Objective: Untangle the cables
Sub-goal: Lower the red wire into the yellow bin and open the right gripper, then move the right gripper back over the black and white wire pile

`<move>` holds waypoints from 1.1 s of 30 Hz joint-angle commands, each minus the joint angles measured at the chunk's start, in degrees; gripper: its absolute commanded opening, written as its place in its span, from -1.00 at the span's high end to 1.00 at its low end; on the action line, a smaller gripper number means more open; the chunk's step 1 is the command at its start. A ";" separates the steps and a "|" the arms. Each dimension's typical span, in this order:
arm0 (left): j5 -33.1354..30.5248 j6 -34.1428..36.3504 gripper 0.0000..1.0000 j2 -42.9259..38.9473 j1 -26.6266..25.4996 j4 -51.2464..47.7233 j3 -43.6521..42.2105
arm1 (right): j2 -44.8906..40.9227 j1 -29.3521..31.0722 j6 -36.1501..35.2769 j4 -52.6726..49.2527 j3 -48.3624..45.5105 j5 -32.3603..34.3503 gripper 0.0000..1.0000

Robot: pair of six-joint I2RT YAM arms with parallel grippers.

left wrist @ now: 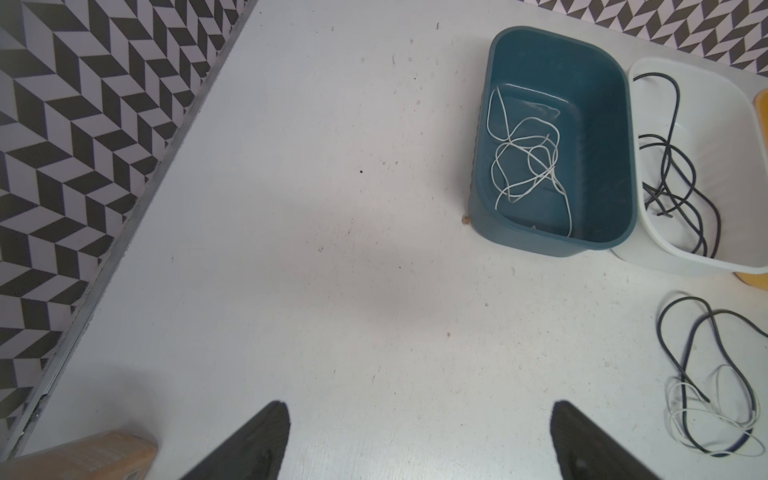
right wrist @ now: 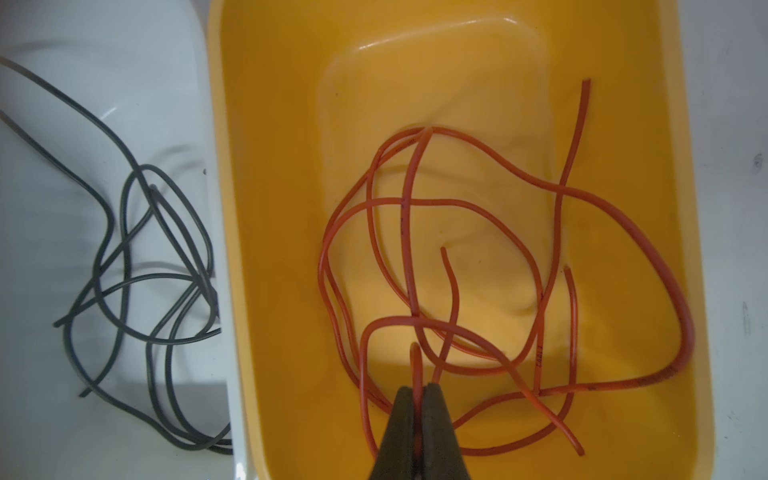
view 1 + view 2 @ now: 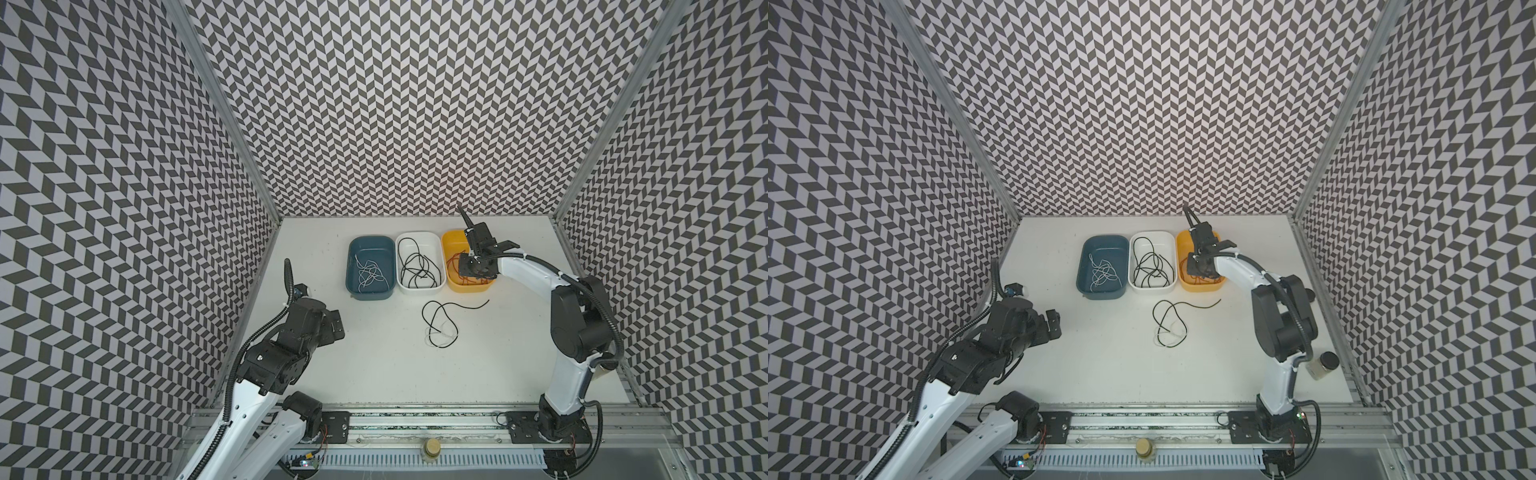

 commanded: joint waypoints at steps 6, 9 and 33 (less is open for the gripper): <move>-0.02 0.37 -1.00 0.32 0.54 0.52 0.20 | -5.20 -0.18 1.86 -3.45 0.28 -0.69 0.49; 0.07 0.37 -1.00 0.35 0.60 0.52 0.26 | -7.05 -0.24 2.07 -3.91 0.00 -0.65 0.43; 0.60 0.46 -1.00 1.18 0.54 0.56 0.20 | -34.30 6.15 6.08 0.19 -22.82 -6.53 0.14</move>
